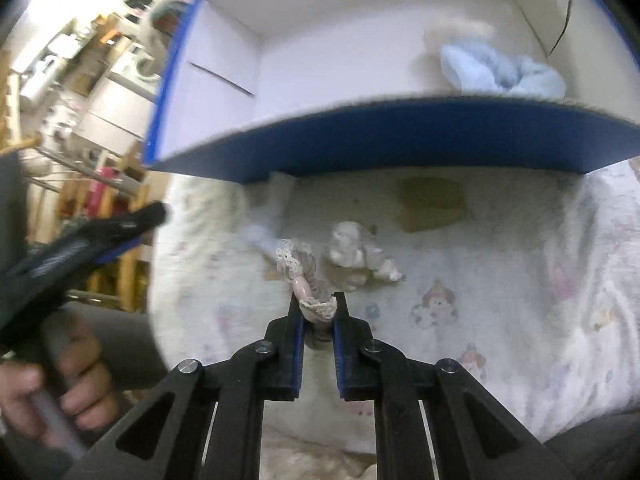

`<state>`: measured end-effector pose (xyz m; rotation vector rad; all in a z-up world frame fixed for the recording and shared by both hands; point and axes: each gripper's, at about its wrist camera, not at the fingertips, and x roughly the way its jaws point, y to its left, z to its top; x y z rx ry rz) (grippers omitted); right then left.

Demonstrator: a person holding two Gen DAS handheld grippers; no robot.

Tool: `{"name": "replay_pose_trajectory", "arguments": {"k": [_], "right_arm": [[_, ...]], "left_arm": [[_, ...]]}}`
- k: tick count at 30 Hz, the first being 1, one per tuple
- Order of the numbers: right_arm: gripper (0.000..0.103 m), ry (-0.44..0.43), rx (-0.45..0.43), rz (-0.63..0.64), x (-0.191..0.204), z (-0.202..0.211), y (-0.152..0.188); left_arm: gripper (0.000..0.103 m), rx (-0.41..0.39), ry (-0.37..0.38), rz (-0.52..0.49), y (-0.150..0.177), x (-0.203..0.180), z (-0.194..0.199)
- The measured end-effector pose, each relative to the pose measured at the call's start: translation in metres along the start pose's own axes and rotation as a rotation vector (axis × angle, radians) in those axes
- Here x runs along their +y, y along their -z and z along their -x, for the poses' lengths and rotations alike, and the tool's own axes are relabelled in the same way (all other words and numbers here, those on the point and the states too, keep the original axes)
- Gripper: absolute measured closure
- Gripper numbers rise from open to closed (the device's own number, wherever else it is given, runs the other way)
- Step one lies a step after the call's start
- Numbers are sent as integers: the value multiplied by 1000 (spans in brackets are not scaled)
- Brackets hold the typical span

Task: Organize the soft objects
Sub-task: 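Withdraw both tools from the box toward the beige scrunchie, then grasp the white cloth with the left tool while the right tool grasps the lace scrunchie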

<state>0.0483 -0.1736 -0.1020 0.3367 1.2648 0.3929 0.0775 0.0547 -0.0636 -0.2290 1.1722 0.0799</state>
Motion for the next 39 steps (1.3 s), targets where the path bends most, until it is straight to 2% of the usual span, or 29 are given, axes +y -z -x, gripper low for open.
{"name": "replay_pose_trajectory", "arguments": {"k": [2,8,14,18,21,23,28,30,31,35,39], "right_arm": [[89,-29,-23,4,-1,12,3],[89,-29,-142,-32,-12,45,6],[89,-18,-199,-79,-23,60,-4],[89,-26,-215,-107,-32,61,-6],[89,-29,-219,-120,-38,63,-7],[89,-25,-216,-123,-38,59,-10],[89,-20,-206,-140,-45,59,-8],[89,-20,-205,-143,-46,59,-8],[89,-19,-205,-142,-44,59,-8],[89,-14,-202,-138,-43,56,-10],[89,-9,-199,-142,-43,54,-10]], "left_arm": [[37,4,1,-3,0,-1,-2],[37,36,-5,-27,2,-11,-13],[37,101,25,-63,2,-36,-36],[37,138,17,-104,2,-56,-58],[41,162,6,-126,3,-68,-72],[49,166,-4,-138,3,-74,-78],[51,181,-30,-169,4,-83,-89],[66,183,-39,-169,5,-83,-92],[79,187,-43,-170,6,-82,-94],[81,205,-43,-151,5,-77,-101],[81,189,-36,-136,3,-70,-95]]}}
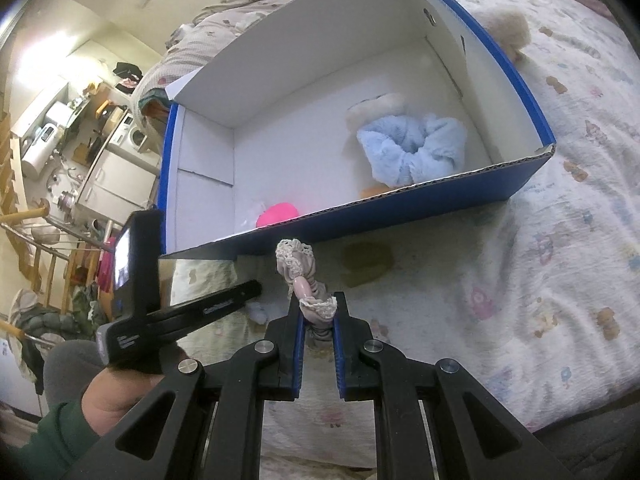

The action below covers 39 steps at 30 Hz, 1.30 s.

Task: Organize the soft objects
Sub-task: 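Grasp the white cloth with the left tool while the right tool grasps the lace scrunchie, then carry the white cloth with the left tool into the box while the right tool carries the scrunchie in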

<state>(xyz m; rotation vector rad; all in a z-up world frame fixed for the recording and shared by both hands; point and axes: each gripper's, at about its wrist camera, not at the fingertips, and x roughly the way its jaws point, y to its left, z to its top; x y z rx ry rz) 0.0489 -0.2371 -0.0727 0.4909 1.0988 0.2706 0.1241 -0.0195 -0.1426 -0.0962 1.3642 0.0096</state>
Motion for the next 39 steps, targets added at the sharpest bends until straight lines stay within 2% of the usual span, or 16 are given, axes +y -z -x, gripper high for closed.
{"name": "replay_pose_trajectory", "arguments": {"k": [17,24,31,39], "right_arm": [[89,20,12,48,17,-10,-1],[89,23,-6,47,16,-4,0],[89,-4,-44,35,18,10,-4],[89,-63,-97,17,27,32,-23]], "left_arm": [[81,-82,-33,53,29,68,34],[81,-170,-26,119,40,94,72],[81,-281,-13,144,48,90,121],[81,-338,74,166,39,81,157]]}}
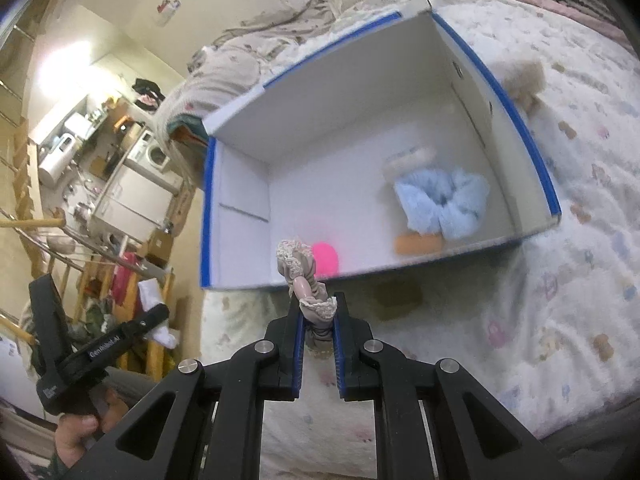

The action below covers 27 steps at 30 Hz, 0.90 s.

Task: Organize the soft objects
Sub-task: 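Carry the white cloth with the left tool into the box while the right tool carries the scrunchie in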

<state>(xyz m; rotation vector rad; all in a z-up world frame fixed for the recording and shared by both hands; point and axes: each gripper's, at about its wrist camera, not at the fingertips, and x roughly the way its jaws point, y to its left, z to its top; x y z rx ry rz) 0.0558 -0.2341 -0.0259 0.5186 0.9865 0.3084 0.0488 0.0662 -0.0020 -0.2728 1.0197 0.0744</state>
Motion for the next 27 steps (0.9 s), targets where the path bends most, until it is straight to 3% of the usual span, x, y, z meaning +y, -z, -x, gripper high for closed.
{"name": "replay_pose_trajectory", "arguments": {"k": [14,21,27], "right_arm": [[89,-7,-53,63,20,4,-64],[89,22,-66,72,8,-14,-90],[89,19,-26,26,-16,-39,-91]], "left_arm": [[81,-66,27,-158,-53,-61,2],[81,-51,36,-234,-75,-93,-17],[81,-10,52,-307,-82,-114,-51]]}}
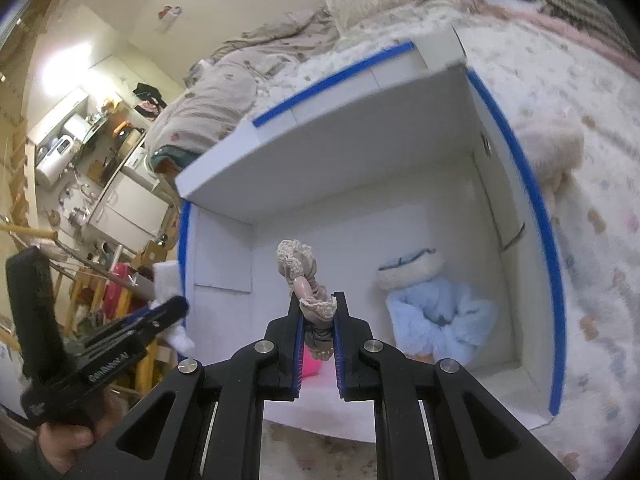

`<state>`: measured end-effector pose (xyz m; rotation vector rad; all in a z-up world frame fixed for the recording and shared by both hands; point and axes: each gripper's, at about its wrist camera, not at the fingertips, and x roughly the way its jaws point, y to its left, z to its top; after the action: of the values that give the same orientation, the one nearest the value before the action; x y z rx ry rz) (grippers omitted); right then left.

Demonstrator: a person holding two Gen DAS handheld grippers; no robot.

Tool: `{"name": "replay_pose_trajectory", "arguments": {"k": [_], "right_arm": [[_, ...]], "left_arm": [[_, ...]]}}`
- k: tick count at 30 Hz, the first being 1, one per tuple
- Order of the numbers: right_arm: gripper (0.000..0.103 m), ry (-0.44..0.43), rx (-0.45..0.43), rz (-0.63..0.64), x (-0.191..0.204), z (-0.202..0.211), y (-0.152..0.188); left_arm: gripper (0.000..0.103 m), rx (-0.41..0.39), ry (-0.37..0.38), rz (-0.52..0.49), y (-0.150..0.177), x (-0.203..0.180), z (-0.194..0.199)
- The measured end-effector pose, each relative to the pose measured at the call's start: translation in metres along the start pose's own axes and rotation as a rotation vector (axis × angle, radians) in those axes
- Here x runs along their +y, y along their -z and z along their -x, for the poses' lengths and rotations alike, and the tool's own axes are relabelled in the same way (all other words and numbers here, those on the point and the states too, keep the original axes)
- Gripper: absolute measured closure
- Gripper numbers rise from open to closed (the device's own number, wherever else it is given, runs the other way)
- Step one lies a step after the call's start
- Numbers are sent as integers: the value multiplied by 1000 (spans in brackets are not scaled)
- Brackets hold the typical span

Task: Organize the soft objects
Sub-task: 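Carry the white cloth with the left tool into the box while the right tool carries the scrunchie in, then open the left tool to drop the cloth while the right tool releases the scrunchie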

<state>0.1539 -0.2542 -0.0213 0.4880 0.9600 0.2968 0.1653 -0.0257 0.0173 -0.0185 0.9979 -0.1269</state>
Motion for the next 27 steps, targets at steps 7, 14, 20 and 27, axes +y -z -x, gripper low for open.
{"name": "replay_pose_trajectory", "arguments": {"k": [7,14,20,27], "right_arm": [[89,-32,50,-81,-17,-20,1],[89,-54,95,-73,-11,-41,-4],[89,-14,181,-49,-3,-62,6],[88,21,247,-29,1,-78,16]], "left_arm": [[81,79,45,10,9,-7,-47],[81,142,64,27,18,-8,-65],[80,157,62,28,18,-8,-70],[80,178,35,35,19,-10,-75]]}}
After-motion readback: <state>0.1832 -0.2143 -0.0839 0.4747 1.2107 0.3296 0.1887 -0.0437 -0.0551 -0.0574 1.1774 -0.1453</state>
